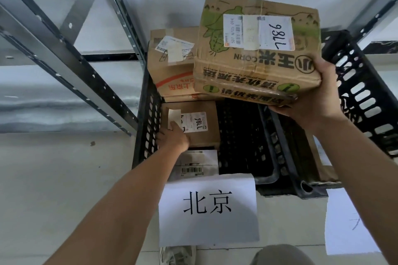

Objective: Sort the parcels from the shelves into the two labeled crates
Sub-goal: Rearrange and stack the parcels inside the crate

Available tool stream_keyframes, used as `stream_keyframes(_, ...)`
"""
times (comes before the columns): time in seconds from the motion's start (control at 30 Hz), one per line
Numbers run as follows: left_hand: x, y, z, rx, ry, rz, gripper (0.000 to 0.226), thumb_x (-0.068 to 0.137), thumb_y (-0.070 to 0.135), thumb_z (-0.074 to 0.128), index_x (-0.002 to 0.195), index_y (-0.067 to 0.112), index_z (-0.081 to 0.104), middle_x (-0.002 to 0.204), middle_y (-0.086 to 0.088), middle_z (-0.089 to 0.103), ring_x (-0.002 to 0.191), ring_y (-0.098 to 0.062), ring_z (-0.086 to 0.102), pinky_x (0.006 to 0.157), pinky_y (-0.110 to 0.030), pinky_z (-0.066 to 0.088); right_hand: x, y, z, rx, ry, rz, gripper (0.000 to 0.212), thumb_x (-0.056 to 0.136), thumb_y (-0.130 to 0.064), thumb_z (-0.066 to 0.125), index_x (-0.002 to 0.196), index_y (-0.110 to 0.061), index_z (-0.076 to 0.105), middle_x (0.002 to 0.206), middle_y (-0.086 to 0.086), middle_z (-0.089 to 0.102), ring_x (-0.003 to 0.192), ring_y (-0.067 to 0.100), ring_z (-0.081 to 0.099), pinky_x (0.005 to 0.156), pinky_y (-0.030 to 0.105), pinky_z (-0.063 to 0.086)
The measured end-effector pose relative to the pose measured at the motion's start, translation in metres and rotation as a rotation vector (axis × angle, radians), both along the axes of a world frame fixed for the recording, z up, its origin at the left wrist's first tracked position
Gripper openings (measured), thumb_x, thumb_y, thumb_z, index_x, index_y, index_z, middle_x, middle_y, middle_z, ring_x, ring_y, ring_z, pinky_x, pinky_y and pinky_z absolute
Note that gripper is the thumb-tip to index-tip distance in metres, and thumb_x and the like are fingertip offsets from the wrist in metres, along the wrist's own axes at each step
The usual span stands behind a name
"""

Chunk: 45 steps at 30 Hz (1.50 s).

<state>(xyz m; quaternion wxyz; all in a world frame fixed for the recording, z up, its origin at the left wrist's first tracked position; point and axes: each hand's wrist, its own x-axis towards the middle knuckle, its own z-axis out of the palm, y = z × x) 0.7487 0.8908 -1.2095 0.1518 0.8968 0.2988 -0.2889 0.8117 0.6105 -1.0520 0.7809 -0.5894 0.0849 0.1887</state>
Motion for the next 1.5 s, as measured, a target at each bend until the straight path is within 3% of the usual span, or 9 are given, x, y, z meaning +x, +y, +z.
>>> stream_keyframes(0.23,0.011,-0.007,-0.012,0.012,-0.001,0.199,0.118,0.079,0.059,0.074,0.156,0.002,0.004,0.158,-0.025,0.01,0.147,-0.043,0.014,0.116,-0.052,0.026,0.002,-0.001,-0.007,-0.025,-0.022,0.041,0.067,0.088,-0.066,0.034,0.142,-0.03,0.05,0.135,-0.003,0.065,0.129,0.026,0.056,0.105,0.057,0.038)
stream_keyframes(0.4,0.016,-0.018,-0.016,-0.071,-0.072,0.305,0.105,0.089,0.042,0.072,0.156,0.005,0.001,0.16,-0.027,0.003,0.146,-0.046,0.013,0.115,-0.054,0.029,0.002,-0.001,-0.009,-0.032,-0.012,0.031,0.065,0.091,-0.064,0.031,0.142,-0.029,0.05,0.134,-0.003,0.066,0.128,0.026,0.058,0.106,0.056,0.038)
stream_keyframes(0.6,0.016,-0.003,-0.05,-0.264,-0.145,0.433,0.08,0.08,0.049,0.079,0.135,0.001,0.047,0.131,-0.019,0.06,0.118,-0.037,0.059,0.099,-0.045,0.048,0.002,-0.001,-0.011,-0.023,-0.008,0.031,0.061,0.092,-0.063,0.029,0.137,-0.03,0.054,0.132,-0.003,0.067,0.127,0.027,0.059,0.107,0.057,0.037)
stream_keyframes(0.7,0.015,0.004,-0.042,-0.373,-0.223,0.484,0.071,0.088,0.038,0.075,0.136,-0.006,0.046,0.131,-0.02,0.06,0.117,-0.036,0.06,0.086,-0.036,0.05,0.002,-0.001,-0.011,-0.023,0.0,0.037,0.064,0.092,-0.064,0.03,0.14,-0.029,0.052,0.133,-0.002,0.066,0.128,0.027,0.058,0.107,0.056,0.037)
stream_keyframes(0.87,0.009,0.015,-0.035,-0.407,-0.317,0.428,0.036,0.096,0.027,0.066,0.12,0.002,0.059,0.118,-0.018,0.064,0.11,-0.036,0.061,0.087,-0.036,0.047,0.002,0.0,-0.011,-0.017,0.011,0.025,0.062,0.092,-0.065,0.03,0.135,-0.03,0.058,0.132,-0.001,0.067,0.128,0.028,0.058,0.108,0.057,0.036)
stream_keyframes(1.0,0.006,0.015,-0.017,-0.475,-0.392,0.487,0.034,0.094,0.023,0.069,0.121,0.004,0.062,0.121,-0.015,0.064,0.112,-0.033,0.059,0.089,-0.036,0.048,0.002,-0.001,-0.01,-0.02,0.029,0.001,0.065,0.09,-0.066,0.034,0.139,-0.03,0.054,0.133,0.0,0.066,0.127,0.029,0.058,0.106,0.058,0.038)
stream_keyframes(1.13,0.005,0.018,0.016,-0.61,-0.421,0.576,0.014,0.093,0.017,0.071,0.095,0.004,0.065,0.101,-0.011,0.065,0.109,-0.032,0.061,0.082,-0.035,0.047,0.001,-0.003,-0.004,-0.009,0.052,-0.031,0.068,0.085,-0.069,0.039,0.141,-0.032,0.053,0.135,0.0,0.065,0.127,0.03,0.058,0.104,0.058,0.04)
stream_keyframes(1.33,-0.01,0.025,0.086,-0.734,-0.383,0.616,0.024,0.093,0.007,0.069,0.115,-0.001,0.062,0.114,-0.013,0.063,0.107,-0.027,0.061,0.092,-0.045,0.054,-0.006,-0.015,0.019,0.122,0.071,-0.115,0.062,0.085,-0.068,0.042,0.133,-0.035,0.063,0.131,0.001,0.067,0.126,0.031,0.059,0.103,0.061,0.04)
stream_keyframes(1.5,-0.023,0.031,0.146,-0.706,-0.391,0.537,0.024,0.092,0.006,0.069,0.115,0.001,0.061,0.109,-0.012,0.065,0.093,-0.024,0.064,0.072,-0.036,0.057,-0.013,-0.031,0.045,0.24,0.053,-0.211,0.063,0.083,-0.069,0.044,0.132,-0.035,0.064,0.132,0.003,0.067,0.126,0.032,0.059,0.103,0.063,0.039)
